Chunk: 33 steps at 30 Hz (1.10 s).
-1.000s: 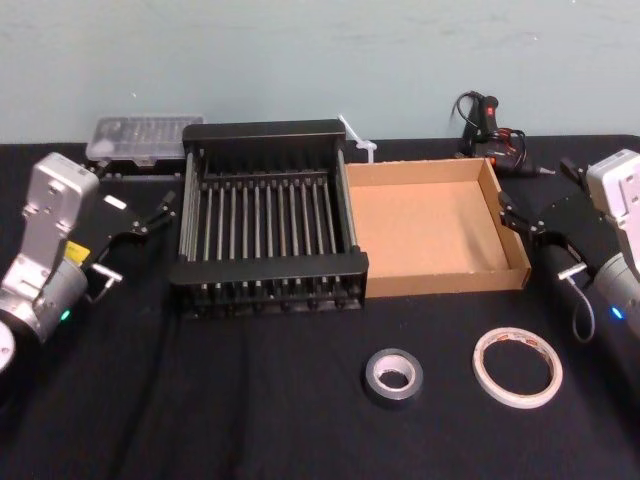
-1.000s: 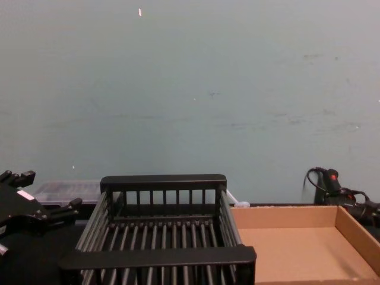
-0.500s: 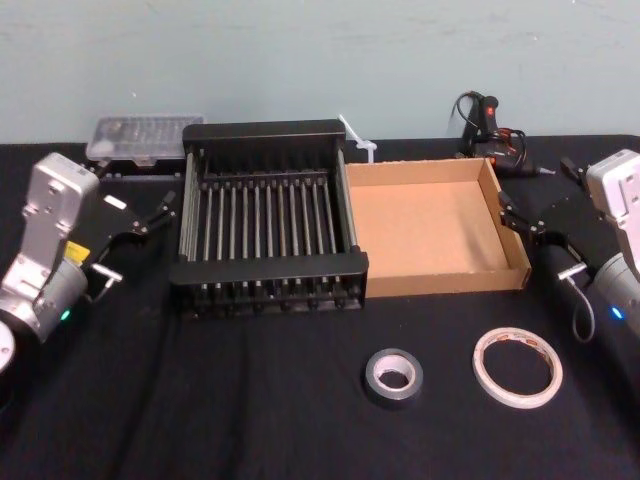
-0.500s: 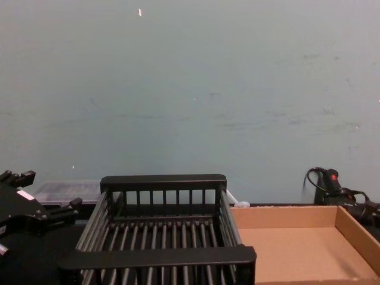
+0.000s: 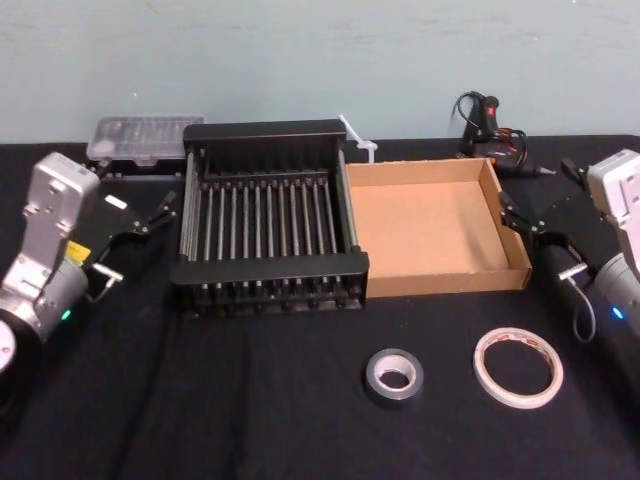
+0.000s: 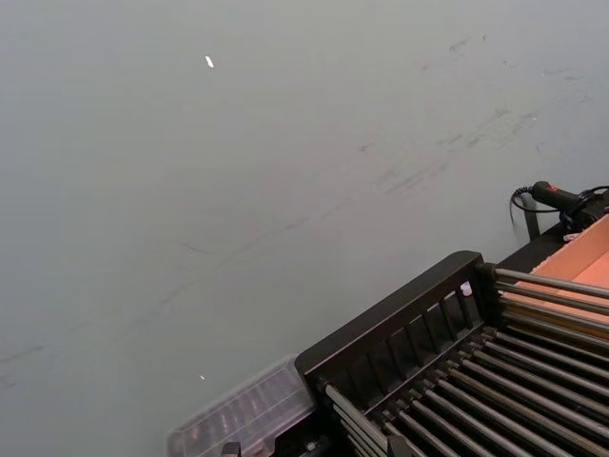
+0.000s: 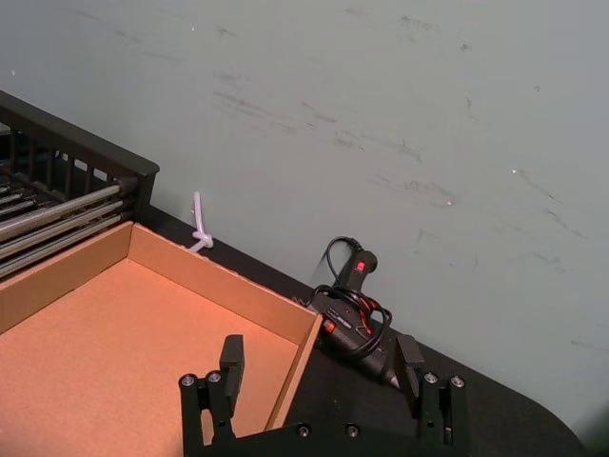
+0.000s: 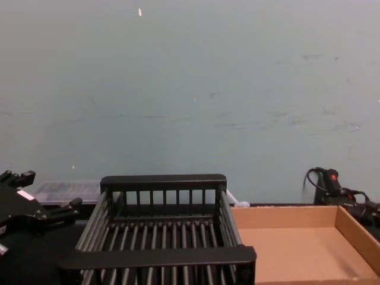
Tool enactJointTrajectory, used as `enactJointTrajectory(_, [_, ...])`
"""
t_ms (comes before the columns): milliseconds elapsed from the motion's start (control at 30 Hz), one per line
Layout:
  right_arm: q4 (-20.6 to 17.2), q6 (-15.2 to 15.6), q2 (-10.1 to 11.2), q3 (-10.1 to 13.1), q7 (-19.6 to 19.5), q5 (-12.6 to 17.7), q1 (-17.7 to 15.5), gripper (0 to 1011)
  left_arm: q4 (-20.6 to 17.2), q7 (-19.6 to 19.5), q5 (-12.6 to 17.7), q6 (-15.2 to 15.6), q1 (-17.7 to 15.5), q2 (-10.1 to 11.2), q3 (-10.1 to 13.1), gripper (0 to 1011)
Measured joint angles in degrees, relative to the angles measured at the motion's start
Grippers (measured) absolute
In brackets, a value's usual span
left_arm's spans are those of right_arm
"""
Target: Pick up the white tape and place it into the black box , Pick up the silver tape and place it into the brown box.
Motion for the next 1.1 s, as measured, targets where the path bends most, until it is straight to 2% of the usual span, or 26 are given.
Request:
enactJointTrajectory(433, [0.00, 0.00, 0.00, 0.00, 0.00, 0.00, 0.00, 1002, 0.00, 0.00, 0.00, 0.00, 0.00, 0.00, 0.00, 1001])
enactJointTrajectory(633, [-0.69, 0.89, -0.13, 1.19, 0.88, 0.23, -0.45, 1002, 0.00, 0.00, 0.00, 0.00, 0.01, 0.00, 0.00, 1001])
enactJointTrajectory(967, [-5.90, 5.05, 1.61, 4.52, 3.65, 3.15, -3.12, 1003, 0.00, 0.00, 0.00, 0.00, 0.00, 0.00, 0.00, 1001])
enactJointTrajectory(1100, [-9.40, 7.96, 3.28, 6.55, 5.13, 4.94, -5.06, 1002, 0.00, 0.00, 0.00, 0.00, 0.00, 0.00, 0.01, 1001])
